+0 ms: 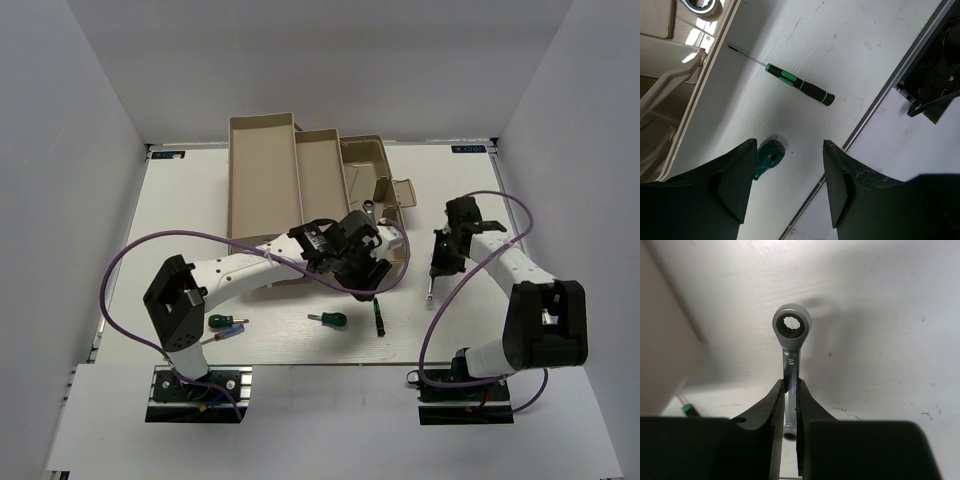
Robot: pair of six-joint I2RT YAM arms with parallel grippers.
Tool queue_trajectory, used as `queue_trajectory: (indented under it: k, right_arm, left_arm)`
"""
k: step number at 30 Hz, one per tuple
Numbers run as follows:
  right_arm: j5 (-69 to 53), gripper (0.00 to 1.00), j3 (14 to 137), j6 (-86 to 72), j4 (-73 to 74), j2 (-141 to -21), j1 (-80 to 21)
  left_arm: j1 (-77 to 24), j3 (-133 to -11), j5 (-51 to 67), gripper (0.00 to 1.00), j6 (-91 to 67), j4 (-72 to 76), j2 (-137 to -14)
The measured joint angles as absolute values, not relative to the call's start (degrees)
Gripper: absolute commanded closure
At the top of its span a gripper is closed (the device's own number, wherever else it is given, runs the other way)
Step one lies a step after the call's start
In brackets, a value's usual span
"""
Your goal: Sort the tools into containers
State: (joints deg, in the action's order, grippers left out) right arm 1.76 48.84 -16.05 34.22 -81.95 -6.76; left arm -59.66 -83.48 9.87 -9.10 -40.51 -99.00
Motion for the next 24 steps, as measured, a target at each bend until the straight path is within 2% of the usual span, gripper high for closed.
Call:
queue_trajectory:
  k: [9,15,20,24]
  right_arm:
    - [-3.8,1.00,59.9,-13.9,39.5,-75.4,-4.6]
    - [-15.2,1.00,73.3,-15.0,36.3,-75.5,-4.4]
    - [-23.8,1.00,76.9,-19.4,28.6,-83.1,-6.8]
    - [-25.7,0.98,76.9,-21.0,25.6,-92.4,-9.7]
  left_arm:
    - [-59.7,-82.8,10.7,0.34,-9.7,-38.6,-99.0]
    - [-59.8,-82.8,13.2,0.34,-11.0,-36.2,-100.6]
    - [-60.6,-81.3,13.6,0.34,-15.6,-33.5,-103.1]
    - [-61.7,-80.1,11.5,0.34,-21.1,-33.3,-104.1]
